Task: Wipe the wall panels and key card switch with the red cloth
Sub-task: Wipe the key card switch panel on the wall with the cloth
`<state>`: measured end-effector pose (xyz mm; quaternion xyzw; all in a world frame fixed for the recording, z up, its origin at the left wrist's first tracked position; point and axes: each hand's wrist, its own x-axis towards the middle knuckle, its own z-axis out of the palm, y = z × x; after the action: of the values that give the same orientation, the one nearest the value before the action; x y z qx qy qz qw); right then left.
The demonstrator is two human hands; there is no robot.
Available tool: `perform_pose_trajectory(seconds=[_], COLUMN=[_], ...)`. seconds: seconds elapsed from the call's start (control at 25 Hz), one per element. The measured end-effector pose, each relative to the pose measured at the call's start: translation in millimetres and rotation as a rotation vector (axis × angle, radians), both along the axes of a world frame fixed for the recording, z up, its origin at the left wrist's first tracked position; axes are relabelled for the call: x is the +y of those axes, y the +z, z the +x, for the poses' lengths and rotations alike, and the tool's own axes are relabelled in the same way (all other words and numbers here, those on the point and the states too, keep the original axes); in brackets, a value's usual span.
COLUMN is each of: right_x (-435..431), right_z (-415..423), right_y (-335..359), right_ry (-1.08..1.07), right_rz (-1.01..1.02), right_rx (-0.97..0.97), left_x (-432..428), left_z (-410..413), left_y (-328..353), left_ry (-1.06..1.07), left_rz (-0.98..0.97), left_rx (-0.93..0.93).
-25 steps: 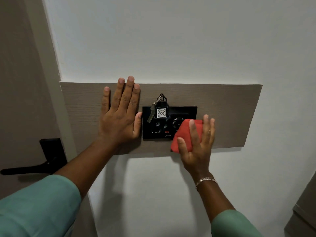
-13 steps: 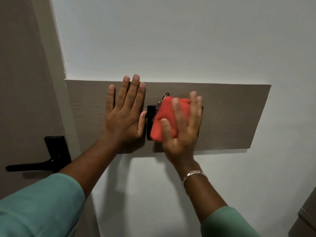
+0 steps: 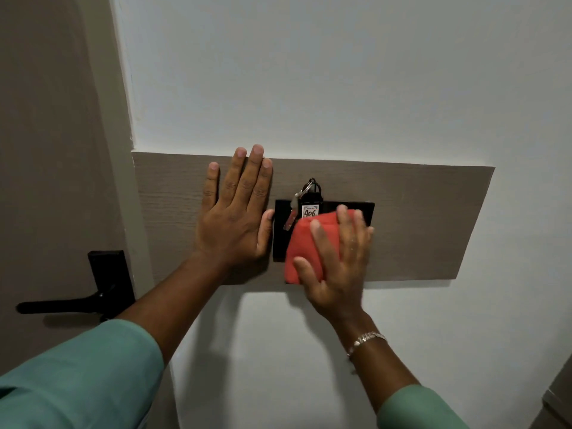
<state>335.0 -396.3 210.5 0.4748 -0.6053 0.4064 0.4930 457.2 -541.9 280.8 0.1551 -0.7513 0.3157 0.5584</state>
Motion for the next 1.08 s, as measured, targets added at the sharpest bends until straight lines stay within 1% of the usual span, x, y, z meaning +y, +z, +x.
perform_pose_trajectory(seconds=[0.04,0.16,0.2,0.24,0.28,0.36,0.4,0.44,0.52,0.56,0.6,0.68,0.72,0.8,0.88,0.92,1.0,1.08], right_x=[7,-1,-7,-9,-8,6,15,22,27,29,30,37,42,55,69,76,93,113], right_z=[-9,-7,-1,3,4,-7,-15,-22,-24,-22,-21,-22,-25,-34,-42,-45,-54,-64], right_y=[-2,22,31,34,30,16,11,8,7,7,7,8,9,11,12,11,10,10], right_ry=[0.013,0.023,0.004,-0.024,-0.041,-0.014,0.010,0.030,0.053,0.064,0.075,0.108,0.129,0.143,0.078,0.030,-0.056,-0.098], right_rz=[-0.028,-0.238,-0.257,-0.219,-0.139,0.000,0.033,0.049,0.064,0.082,0.112,0.188,0.231,0.332,0.454,0.504,0.558,0.564], right_rx=[-0.050,-0.361,-0.386,-0.338,-0.252,-0.117,-0.097,-0.107,-0.155,-0.180,-0.192,-0.184,-0.176,-0.151,-0.109,-0.102,-0.129,-0.195], left_x=[-1,-3,-2,-1,1,10,19,32,77,103,127,157,164,166,167,169,178,190], left_z=[0,-1,-1,-1,1,9,13,18,20,14,5,-14,-23,-38,-45,-47,-54,-64], left_y=[0,-1,-1,-1,-1,-5,-13,-25,-54,-65,-70,-62,-56,-46,-44,-44,-43,-43], left_ry=[0.000,0.016,0.028,0.038,0.040,-0.010,-0.071,-0.153,-0.377,-0.512,-0.643,-0.823,-0.847,-0.817,-0.785,-0.773,-0.746,-0.766], left_rz=[0.002,0.027,0.034,0.040,0.053,0.151,0.262,0.389,0.593,0.671,0.776,1.074,1.208,1.382,1.466,1.480,1.475,1.499], left_rx=[0.003,-0.005,-0.009,-0.019,-0.038,-0.050,-0.007,0.085,0.346,0.425,0.451,0.478,0.506,0.551,0.535,0.496,0.367,0.267])
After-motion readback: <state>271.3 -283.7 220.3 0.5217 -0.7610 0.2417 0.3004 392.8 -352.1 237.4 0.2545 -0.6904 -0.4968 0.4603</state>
